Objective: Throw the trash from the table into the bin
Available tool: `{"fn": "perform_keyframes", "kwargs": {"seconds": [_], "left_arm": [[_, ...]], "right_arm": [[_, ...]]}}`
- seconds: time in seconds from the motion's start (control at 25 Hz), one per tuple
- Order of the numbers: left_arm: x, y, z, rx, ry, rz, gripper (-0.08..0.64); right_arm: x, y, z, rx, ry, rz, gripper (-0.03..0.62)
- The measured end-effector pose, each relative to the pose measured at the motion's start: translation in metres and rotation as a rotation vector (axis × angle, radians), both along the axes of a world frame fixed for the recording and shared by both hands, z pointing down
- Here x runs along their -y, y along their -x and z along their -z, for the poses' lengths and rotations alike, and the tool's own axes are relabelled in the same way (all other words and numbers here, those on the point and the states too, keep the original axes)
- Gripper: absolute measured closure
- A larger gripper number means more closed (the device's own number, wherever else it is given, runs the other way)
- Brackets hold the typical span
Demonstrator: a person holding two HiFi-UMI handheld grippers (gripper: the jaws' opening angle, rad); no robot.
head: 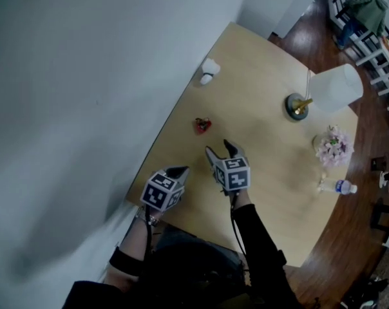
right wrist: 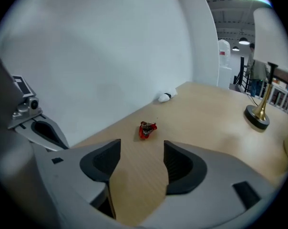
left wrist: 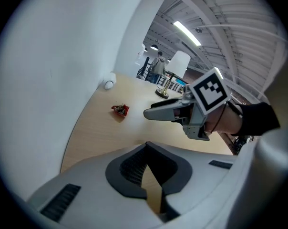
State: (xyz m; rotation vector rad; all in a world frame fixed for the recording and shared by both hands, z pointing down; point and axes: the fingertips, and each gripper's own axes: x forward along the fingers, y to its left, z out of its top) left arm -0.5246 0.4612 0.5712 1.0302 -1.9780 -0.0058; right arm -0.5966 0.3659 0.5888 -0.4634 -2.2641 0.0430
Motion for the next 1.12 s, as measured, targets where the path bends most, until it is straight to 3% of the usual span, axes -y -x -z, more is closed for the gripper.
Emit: {"fn": "perform_keyframes", "kwargs": {"seconds": [0.32,0.56,0.92,1.12], "left_arm": [[-0.019,0.005,-0.013,-0.023,0.007,0.001,0.557],[-0.021,0.004,-0.014,-0.017,0.016,-0.010,0.558],[-0.015,-0.008,-0.008,-0.032,0.023,-0.032,0.558],[-0.011,-0.012,-0.004,-0.011,0.032,-0.045,0.557]], "right_arm": [[-0.019,0.074,-0.041,-0.002,-0.088,0.008,0.291],[-0.029,0.081,-0.060,-0.029,-0.134,0.033,0.296],[-0.024,0.080,-0.050,-0.036,-0.099,-0.016,0.495],[-0.020,0.069,-0.042,-0.028,-0.053,-0.028,0.537]]}}
